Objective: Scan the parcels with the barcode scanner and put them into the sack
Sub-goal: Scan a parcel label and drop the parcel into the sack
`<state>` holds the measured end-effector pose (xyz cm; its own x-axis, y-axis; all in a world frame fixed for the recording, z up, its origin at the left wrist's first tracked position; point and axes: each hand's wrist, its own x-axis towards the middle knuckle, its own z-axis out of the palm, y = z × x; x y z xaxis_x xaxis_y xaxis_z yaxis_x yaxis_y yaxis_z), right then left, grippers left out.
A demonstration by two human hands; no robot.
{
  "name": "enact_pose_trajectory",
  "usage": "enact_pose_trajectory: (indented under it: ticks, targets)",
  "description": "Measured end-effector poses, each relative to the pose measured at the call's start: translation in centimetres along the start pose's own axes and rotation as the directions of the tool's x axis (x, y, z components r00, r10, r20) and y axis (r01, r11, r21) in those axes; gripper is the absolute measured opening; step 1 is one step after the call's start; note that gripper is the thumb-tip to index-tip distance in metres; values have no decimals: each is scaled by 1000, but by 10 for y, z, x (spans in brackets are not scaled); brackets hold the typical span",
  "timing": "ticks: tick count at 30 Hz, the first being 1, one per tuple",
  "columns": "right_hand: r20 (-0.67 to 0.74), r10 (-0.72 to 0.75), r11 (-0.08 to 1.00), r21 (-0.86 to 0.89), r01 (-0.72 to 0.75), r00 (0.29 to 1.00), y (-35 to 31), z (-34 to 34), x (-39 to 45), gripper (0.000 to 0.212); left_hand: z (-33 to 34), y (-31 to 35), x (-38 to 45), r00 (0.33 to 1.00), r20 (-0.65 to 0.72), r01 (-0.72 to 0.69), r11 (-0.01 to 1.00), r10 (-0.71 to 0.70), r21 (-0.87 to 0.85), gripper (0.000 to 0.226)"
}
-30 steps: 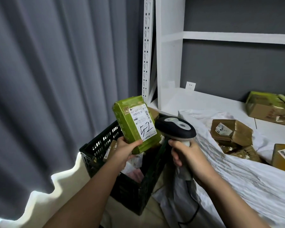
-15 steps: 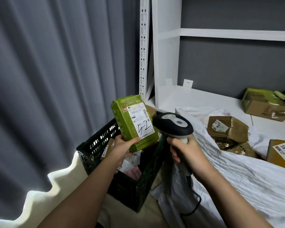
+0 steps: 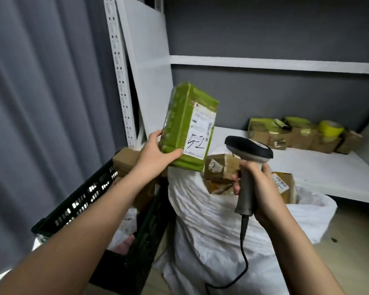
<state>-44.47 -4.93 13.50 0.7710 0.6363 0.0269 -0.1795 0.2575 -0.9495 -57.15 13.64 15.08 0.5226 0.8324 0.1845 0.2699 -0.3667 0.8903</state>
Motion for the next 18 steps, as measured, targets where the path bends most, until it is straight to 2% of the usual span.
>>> enact_pose_trajectory:
  ticks: [5,7,11,15,18]
  targets:
    - [-118,-56,996,62,64,991,-26,-48,-3,9,67,72,37,988,108,-136,958,112,252,67]
    - [-160,-70,994,74,82,985,-32,-65,-2,11,95,98,45,974,153,-218,879,168,424,60]
    - [-197,-78,992,83,96,977,-35,-88,5,19,139,124,48,937,291,-346,646,196,680,62]
    - [-185,-54,993,91,72,981,-35,-98,11,22,163,116,46,888,460,-409,426,-20,807,67]
    - [-174,-50,996,70,63,983,-35,-107,12,20,164,120,47,838,503,-384,426,-212,819,66]
